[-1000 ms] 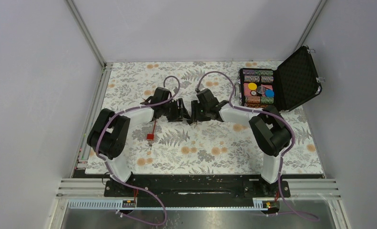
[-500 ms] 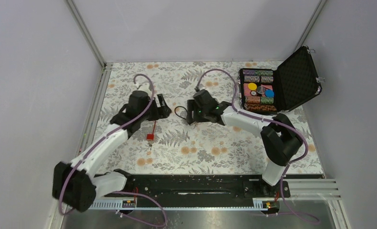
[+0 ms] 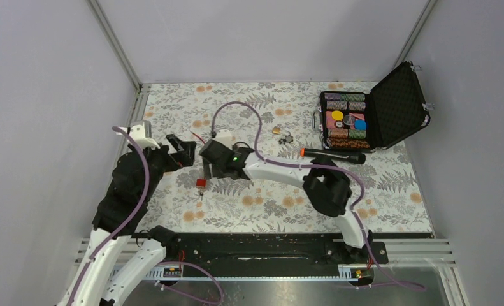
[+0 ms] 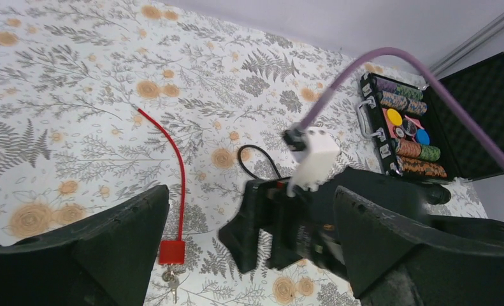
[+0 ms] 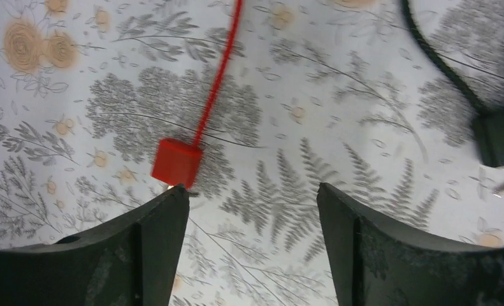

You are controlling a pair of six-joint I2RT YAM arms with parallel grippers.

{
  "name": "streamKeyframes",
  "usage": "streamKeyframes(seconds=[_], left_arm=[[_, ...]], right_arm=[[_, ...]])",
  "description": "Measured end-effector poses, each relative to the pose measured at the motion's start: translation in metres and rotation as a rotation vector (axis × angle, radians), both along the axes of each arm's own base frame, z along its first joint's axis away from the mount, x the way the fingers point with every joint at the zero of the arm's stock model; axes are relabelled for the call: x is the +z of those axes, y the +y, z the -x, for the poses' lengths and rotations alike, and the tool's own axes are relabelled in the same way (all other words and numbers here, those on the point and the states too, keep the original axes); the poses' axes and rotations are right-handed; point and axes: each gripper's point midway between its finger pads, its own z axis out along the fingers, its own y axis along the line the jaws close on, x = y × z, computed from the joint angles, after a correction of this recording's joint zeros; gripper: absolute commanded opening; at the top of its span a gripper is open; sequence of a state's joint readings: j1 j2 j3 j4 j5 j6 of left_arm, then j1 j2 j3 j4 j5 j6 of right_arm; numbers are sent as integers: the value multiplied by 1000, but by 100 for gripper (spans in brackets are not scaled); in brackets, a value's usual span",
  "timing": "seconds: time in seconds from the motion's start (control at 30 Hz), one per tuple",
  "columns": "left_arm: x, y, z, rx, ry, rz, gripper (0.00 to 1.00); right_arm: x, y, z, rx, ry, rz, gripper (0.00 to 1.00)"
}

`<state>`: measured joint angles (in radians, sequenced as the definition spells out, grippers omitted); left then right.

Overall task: Lock with the key
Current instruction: Pick up the lock from the center of the board.

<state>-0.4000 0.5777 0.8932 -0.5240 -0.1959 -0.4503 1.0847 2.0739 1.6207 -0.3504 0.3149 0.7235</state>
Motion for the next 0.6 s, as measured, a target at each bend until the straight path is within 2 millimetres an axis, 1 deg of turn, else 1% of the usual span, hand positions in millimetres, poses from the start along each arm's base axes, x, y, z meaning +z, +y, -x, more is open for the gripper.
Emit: streamKeyframes(seconds=[0.1,0.2,0.27,0.3,0.43,0.53,0.6], left_arm=[[8,8,13,4,-17,-9,99],[10,14,25,7,-26,-17,99],[10,17,33,7,-32,-19,99],[11,19,36,8,-37,-21,99],[11,26,49,13,-47,-27,99],[12,32,54,25,-46,-41,99],[17,37,59,41,-63,-43,99]], right_arm=[[-1,33,3,20,-32,34,85],[-5,57,11,39,-59,67,86],[-12,69,16,46,-80,92,86],[-17,72,19,49,-89,111,86],[-41,73,29,51,-93,192,84],[-54,75,27,40,-90,232,79],[-59,75,24,32,-90,245,77]])
